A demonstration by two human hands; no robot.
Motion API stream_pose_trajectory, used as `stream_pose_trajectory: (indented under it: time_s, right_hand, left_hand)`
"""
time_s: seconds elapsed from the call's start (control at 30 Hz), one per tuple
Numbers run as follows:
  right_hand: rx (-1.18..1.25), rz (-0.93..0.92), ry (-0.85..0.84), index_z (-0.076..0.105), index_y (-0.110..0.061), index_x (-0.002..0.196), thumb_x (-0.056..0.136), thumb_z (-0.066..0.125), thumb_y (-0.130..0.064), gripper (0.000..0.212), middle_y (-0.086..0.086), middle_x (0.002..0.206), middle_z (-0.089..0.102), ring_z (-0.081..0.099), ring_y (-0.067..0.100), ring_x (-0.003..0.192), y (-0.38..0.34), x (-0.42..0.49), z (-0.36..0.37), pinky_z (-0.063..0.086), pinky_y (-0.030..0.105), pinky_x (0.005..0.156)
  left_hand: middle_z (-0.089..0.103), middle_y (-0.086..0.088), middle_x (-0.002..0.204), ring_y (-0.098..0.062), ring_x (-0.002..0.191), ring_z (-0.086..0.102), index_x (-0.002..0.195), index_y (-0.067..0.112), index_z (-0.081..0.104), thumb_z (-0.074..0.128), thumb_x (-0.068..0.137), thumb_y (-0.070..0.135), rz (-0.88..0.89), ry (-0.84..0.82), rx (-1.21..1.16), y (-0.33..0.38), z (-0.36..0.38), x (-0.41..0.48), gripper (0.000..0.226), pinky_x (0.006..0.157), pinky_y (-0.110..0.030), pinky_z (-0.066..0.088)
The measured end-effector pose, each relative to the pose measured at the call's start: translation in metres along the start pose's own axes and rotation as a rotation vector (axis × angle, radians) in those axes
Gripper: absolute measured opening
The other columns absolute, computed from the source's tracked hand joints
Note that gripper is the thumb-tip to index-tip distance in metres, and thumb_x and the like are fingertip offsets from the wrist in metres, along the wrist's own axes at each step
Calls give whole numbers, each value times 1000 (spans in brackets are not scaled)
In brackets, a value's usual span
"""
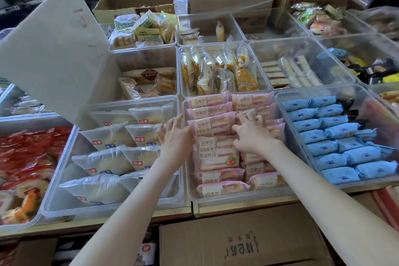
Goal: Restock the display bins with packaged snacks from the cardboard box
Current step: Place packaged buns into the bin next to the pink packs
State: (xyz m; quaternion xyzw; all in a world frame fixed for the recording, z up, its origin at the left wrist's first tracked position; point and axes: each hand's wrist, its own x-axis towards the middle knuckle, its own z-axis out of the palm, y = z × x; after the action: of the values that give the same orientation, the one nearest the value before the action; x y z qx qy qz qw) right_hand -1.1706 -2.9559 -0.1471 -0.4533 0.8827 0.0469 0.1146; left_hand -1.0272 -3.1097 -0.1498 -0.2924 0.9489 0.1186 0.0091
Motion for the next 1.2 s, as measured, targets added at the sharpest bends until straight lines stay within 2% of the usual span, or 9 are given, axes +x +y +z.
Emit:
stream_pose_trajectory:
  time_s: [0.23,0.33,0.53,0.6,0.73,0.87,1.03,1.1,1.2]
  right_hand:
    - [296,31,70,64,-25,99,87,57,-37,18,-5,131,41,21,16,129,10,4,-3,14,33,98]
    - [394,59,166,65,-25,91,86,64,-35,11,-7,126,47,27,14,126,10,5,-1,13,28,92]
    - [457,65,430,68,-14,89,83,69,-27,15,-2,111,59,42,18,112,6,11,2,13,23,75]
    - [439,37,456,67,-12,89,82,69,-25,15,-1,109,60,43,19,110,8,12,5,13,24,75]
    - [476,27,374,67,-11,88,83,68,-24,14,-3,109,58,42,18,111,15,14,11,13,23,75]
    - [507,27,383,70,-7,85,84,67,-18,11,1,104,61,44,21,108,21,17,11,18,25,81]
    - [555,61,504,68,-3,79,83,69,-15,13,5,91,62,47,24,98,17,13,14,22,27,79]
    - [567,68,508,68,-3,79,82,69,-16,14,5,92,63,47,24,98,16,11,15,25,29,81]
    - [540,58,434,67,-5,84,84,67,-20,15,3,100,63,46,22,105,19,9,15,22,28,82]
  left_hand:
    - [29,-8,150,-30,139,14,87,16,71,64,87,25,-57,208,-158,-12,13,-10,12,112,-48,8]
    - [32,-8,149,-29,138,17,85,13,72,65,86,24,-93,264,-216,-12,16,-11,12,111,-45,7]
    - [40,-10,145,-31,134,26,80,9,70,67,84,17,-135,413,-270,-6,14,-5,9,104,-44,12]
    - [38,-9,146,-31,134,24,84,8,69,64,87,16,-117,371,-274,-4,16,-4,10,105,-43,13]
    - [38,-8,146,-29,135,22,89,9,68,59,90,19,-110,268,-232,-9,21,-3,13,109,-43,15]
    - [44,-9,142,-29,133,29,86,11,70,62,88,19,-104,324,-185,-11,17,-1,11,108,-43,11]
    - [51,-11,135,-32,124,39,78,11,69,66,82,13,-87,466,-117,-5,12,0,5,98,-39,12]
    - [45,-13,140,-32,127,37,84,11,67,67,83,16,-87,463,-81,-2,9,-1,4,98,-40,11]
    - [37,-14,141,-31,128,30,103,9,58,65,86,26,-155,372,-30,0,10,-9,25,101,-43,13]
